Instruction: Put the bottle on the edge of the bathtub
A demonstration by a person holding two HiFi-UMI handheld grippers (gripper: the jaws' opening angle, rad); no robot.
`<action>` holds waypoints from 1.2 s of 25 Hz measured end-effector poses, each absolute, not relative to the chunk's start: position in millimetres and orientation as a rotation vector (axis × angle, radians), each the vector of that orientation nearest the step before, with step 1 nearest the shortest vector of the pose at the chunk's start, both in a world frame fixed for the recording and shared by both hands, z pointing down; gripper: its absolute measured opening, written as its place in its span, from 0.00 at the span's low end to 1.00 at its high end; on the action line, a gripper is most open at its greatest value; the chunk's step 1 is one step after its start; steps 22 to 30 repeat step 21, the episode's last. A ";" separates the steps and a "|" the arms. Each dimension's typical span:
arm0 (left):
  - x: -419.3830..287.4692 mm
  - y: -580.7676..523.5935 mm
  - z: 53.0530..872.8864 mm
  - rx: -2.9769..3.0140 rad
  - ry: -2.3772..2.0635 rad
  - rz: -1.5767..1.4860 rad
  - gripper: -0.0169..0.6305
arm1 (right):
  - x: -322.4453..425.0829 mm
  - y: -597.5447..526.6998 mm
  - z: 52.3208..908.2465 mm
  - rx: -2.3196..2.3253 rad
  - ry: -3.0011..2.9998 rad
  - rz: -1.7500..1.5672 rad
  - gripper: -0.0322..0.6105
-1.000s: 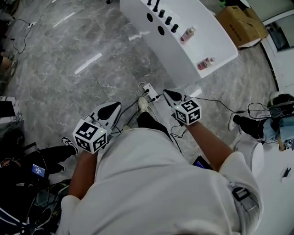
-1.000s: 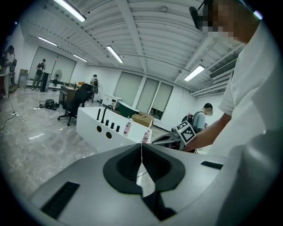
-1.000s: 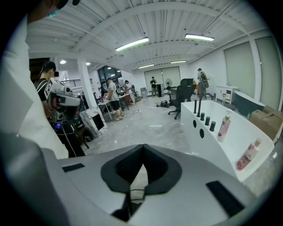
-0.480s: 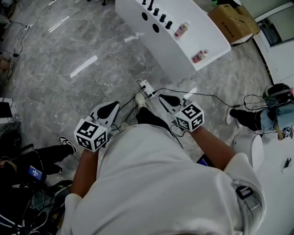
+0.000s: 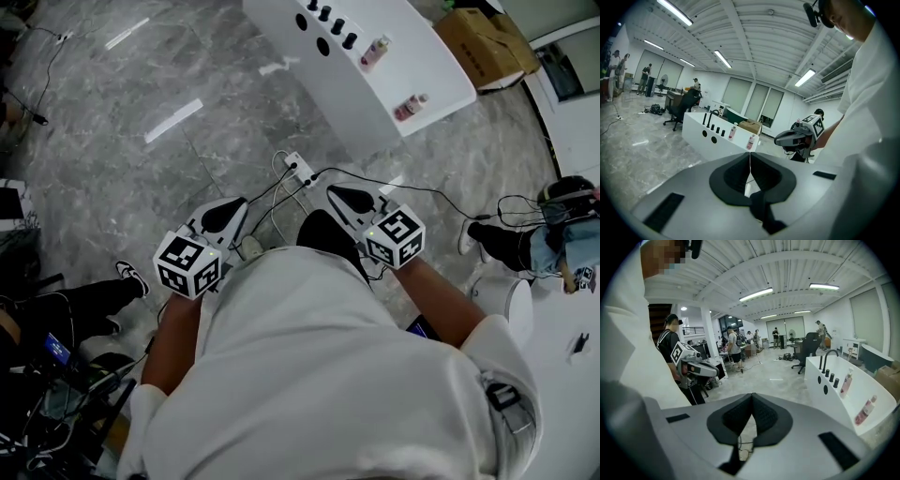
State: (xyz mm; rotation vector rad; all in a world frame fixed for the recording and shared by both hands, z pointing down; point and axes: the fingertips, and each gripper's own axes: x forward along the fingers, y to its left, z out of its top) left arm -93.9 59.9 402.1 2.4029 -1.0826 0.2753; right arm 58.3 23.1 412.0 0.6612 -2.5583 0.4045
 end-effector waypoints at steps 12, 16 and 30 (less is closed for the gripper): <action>-3.1 5.7 407.7 2.306 -1.239 0.303 0.05 | 168.5 -21.0 412.9 0.559 -2.618 0.376 0.06; 63.3 -3.5 408.0 2.297 -1.244 0.321 0.05 | 221.1 -32.4 426.8 0.533 -2.634 0.390 0.06; 144.8 -18.1 411.6 2.290 -1.215 0.326 0.05 | 284.5 -52.9 436.9 0.516 -2.632 0.404 0.06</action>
